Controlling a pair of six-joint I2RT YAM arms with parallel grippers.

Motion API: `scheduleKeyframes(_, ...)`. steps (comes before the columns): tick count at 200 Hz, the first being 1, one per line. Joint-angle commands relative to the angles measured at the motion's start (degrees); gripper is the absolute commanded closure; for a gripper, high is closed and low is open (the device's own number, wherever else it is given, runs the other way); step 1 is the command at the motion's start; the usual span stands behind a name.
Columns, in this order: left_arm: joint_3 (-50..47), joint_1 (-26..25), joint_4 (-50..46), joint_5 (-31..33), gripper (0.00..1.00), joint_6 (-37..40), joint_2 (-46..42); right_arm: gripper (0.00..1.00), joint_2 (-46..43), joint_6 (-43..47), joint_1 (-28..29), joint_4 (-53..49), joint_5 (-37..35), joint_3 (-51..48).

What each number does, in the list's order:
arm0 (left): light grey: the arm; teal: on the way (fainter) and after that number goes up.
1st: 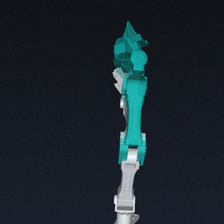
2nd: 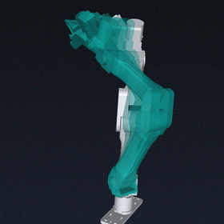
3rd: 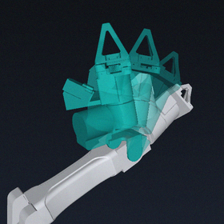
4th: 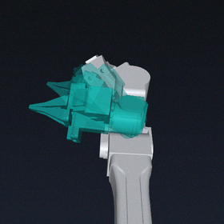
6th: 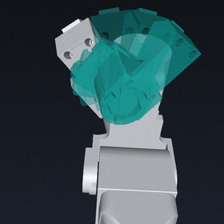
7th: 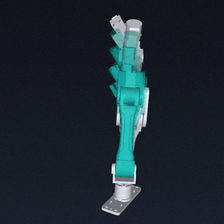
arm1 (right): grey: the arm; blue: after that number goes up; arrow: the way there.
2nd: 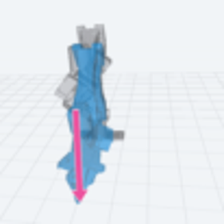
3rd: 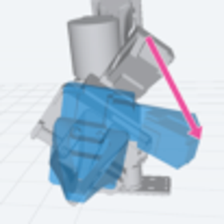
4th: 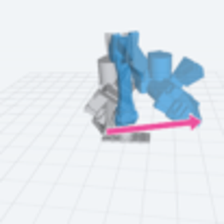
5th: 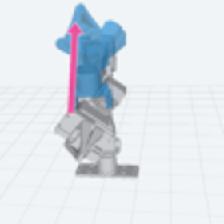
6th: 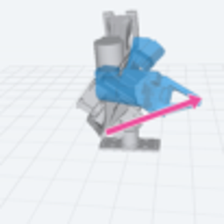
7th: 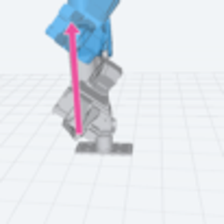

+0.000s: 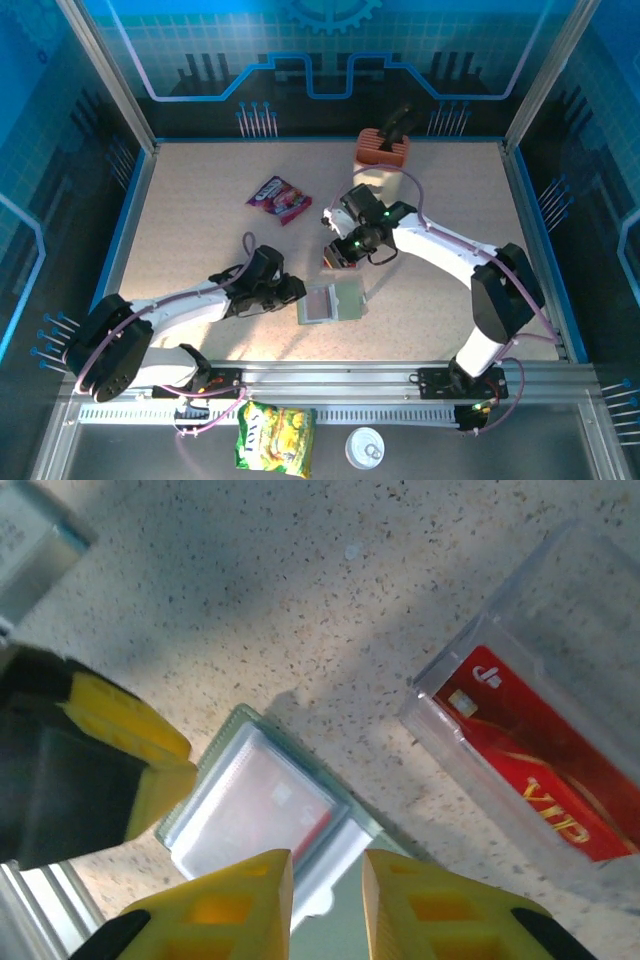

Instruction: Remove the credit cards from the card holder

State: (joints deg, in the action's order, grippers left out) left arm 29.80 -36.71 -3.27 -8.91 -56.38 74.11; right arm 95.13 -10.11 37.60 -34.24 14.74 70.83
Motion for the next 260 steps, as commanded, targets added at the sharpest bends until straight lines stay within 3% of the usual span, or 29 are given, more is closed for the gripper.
scheduleKeyframes(1, -0.12, -1.0, 0.81, -0.16, 0.84, -1.77, 0.59, 0.76, -3.09, -10.61, 2.02, 3.57, -1.24, -2.49)
scheduleKeyframes(22, -0.28, -2.26, -0.55, 0.52, 0.94, -2.39, 1.12, 0.76, -4.48, -14.93, 1.95, 2.86, 0.11, -4.81)
scheduleKeyframes(63, -0.79, -2.64, -2.76, 1.87, 1.0, -2.35, 1.17, 0.72, -5.04, -19.27, 2.2, 4.11, 2.64, -7.92)
scheduleKeyframes(118, -0.91, -2.81, -1.18, -0.31, 1.0, -2.05, 4.84, 0.7, -3.87, -19.25, 2.85, 3.83, 1.71, -7.98)
scheduleKeyframes(180, 1.34, -3.08, -6.72, 3.45, 1.0, -0.79, 5.18, 0.68, -2.94, -20.44, 3.86, 4.28, 3.17, -9.16)
scheduleKeyframes(260, 4.79, -3.01, -7.94, 1.67, 1.0, 0.51, 5.76, 0.68, -2.59, -29.23, 5.4, 13.95, 7.7, -15.46)
